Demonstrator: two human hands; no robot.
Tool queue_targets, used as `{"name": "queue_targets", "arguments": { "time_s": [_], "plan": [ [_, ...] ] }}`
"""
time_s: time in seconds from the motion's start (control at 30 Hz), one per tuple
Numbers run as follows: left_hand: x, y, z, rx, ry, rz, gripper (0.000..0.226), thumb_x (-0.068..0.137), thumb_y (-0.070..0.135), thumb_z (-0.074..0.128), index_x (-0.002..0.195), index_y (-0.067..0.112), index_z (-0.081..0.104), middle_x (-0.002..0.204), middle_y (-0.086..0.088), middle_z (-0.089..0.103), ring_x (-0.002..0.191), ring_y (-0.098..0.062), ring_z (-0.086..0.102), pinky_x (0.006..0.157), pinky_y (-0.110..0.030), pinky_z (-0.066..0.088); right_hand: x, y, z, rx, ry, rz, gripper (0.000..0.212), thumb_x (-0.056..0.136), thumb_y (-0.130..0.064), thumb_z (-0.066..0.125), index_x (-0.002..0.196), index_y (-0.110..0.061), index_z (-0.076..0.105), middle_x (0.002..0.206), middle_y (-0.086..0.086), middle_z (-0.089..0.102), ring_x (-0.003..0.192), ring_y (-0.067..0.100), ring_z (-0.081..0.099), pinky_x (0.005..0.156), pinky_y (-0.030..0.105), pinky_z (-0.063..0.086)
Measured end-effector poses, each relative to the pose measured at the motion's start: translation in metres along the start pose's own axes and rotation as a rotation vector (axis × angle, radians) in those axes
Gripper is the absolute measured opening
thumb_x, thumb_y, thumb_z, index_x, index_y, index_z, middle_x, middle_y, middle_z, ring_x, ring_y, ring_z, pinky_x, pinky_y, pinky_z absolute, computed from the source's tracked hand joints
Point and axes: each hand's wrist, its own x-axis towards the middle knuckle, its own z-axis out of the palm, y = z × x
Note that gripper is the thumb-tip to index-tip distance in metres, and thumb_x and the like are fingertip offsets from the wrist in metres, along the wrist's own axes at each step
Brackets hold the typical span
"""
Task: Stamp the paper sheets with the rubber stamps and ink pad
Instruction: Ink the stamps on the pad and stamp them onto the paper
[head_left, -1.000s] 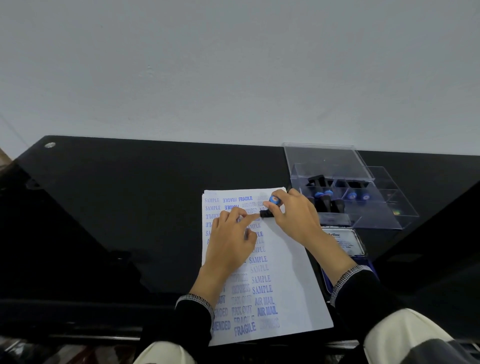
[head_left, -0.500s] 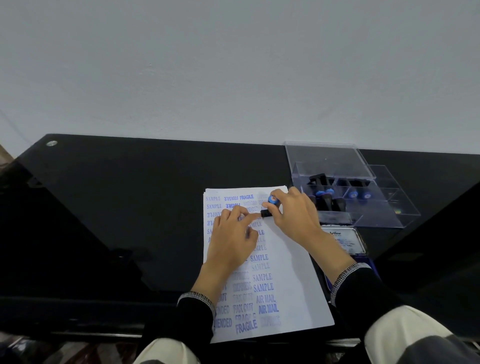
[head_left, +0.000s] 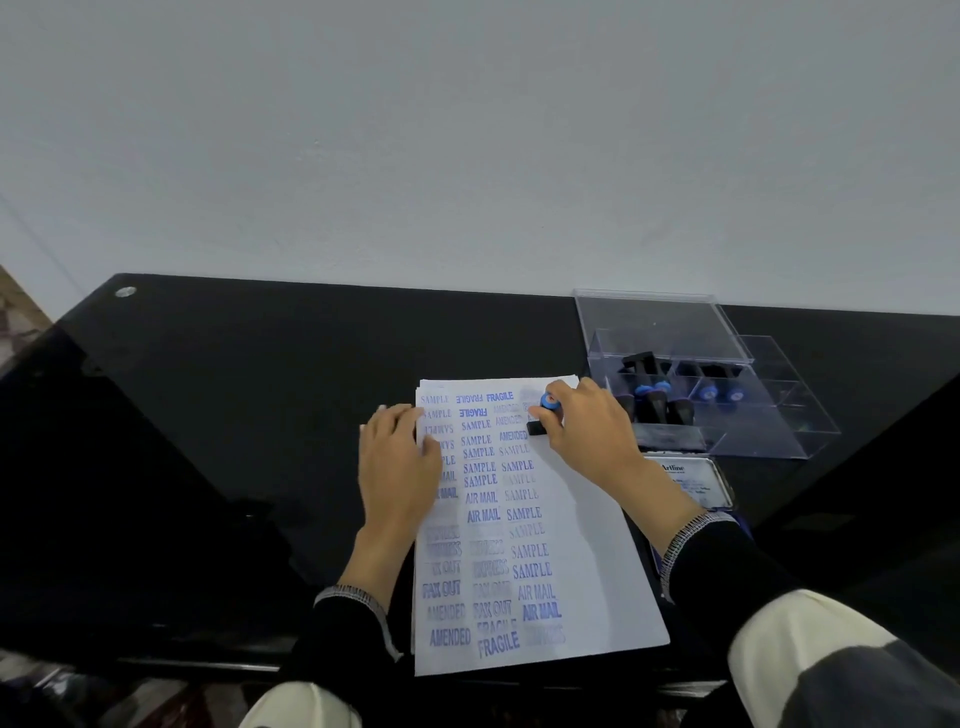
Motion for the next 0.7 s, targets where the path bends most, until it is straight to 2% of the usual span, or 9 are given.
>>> {"name": "queue_targets", "arguments": {
  "time_s": [0.07,0.13,0.23,0.33,0.43,0.6,0.7],
  "plan": [
    [0.002,-0.007,-0.004,0.049,0.001,-0.04,0.045,0.096,0.027,0.054,0.138,0.011,0.05,0.148,-0.001,0.042,0.147,-0.019,0.019,0.122,-0.039,0.009,0.002,-0.001,0.0,-0.026,-0.009,0.005,0.038,0.098,-0.043,0.047,0.12,-0.015,0.057,0.108,0.009,0.062,0.096,0.022,0.056,0.085,0.033,0.046],
    [0.002,-0.01,-0.005,0.067,-0.009,-0.039,0.047,0.097,0.032,0.052,0.139,0.012,0.049,0.152,-0.001,0.038,0.149,-0.018,0.012,0.121,-0.037,0.003,0.002,-0.002,-0.001,-0.063,-0.009,-0.001,0.038,0.099,-0.042,0.045,0.122,-0.015,0.057,0.11,0.008,0.062,0.102,0.022,0.055,0.09,0.034,0.042],
    [-0.001,-0.011,-0.002,0.105,-0.018,0.0,0.047,0.097,0.037,0.051,0.138,0.013,0.051,0.153,0.0,0.037,0.149,-0.018,0.011,0.12,-0.036,0.001,-0.003,-0.003,0.002,-0.034,0.036,-0.002,0.035,0.098,-0.038,0.047,0.117,-0.01,0.059,0.101,0.011,0.063,0.096,0.025,0.055,0.082,0.034,0.042],
    [-0.001,-0.011,-0.002,0.099,-0.015,0.013,0.046,0.097,0.038,0.05,0.137,0.014,0.052,0.151,0.0,0.039,0.149,-0.018,0.013,0.12,-0.035,0.002,-0.009,-0.005,0.008,0.054,0.042,0.043,0.034,0.098,-0.038,0.048,0.116,-0.01,0.057,0.099,0.009,0.059,0.086,0.02,0.054,0.073,0.031,0.047],
    [-0.003,-0.01,-0.003,0.098,-0.027,0.03,0.044,0.098,0.038,0.05,0.136,0.015,0.053,0.151,0.0,0.04,0.149,-0.018,0.014,0.12,-0.035,0.003,-0.01,-0.005,0.011,0.111,0.012,0.081,0.035,0.098,-0.037,0.049,0.121,-0.011,0.054,0.104,0.009,0.059,0.088,0.021,0.057,0.078,0.034,0.053],
    [-0.005,-0.007,-0.003,0.094,-0.036,0.019,0.046,0.098,0.037,0.05,0.137,0.014,0.05,0.15,0.0,0.041,0.147,-0.017,0.019,0.121,-0.037,0.015,0.003,-0.005,0.007,0.149,-0.027,0.103,0.03,0.097,-0.032,0.05,0.116,-0.009,0.055,0.1,0.012,0.062,0.086,0.023,0.058,0.075,0.033,0.051],
    [-0.005,-0.005,-0.002,0.106,-0.054,0.012,0.046,0.099,0.037,0.049,0.138,0.014,0.047,0.15,-0.001,0.041,0.146,-0.019,0.024,0.12,-0.038,0.019,0.012,-0.005,0.005,0.16,-0.055,0.109,0.024,0.097,-0.029,0.051,0.106,-0.008,0.057,0.095,0.012,0.065,0.078,0.021,0.057,0.072,0.032,0.05]
  ]
}}
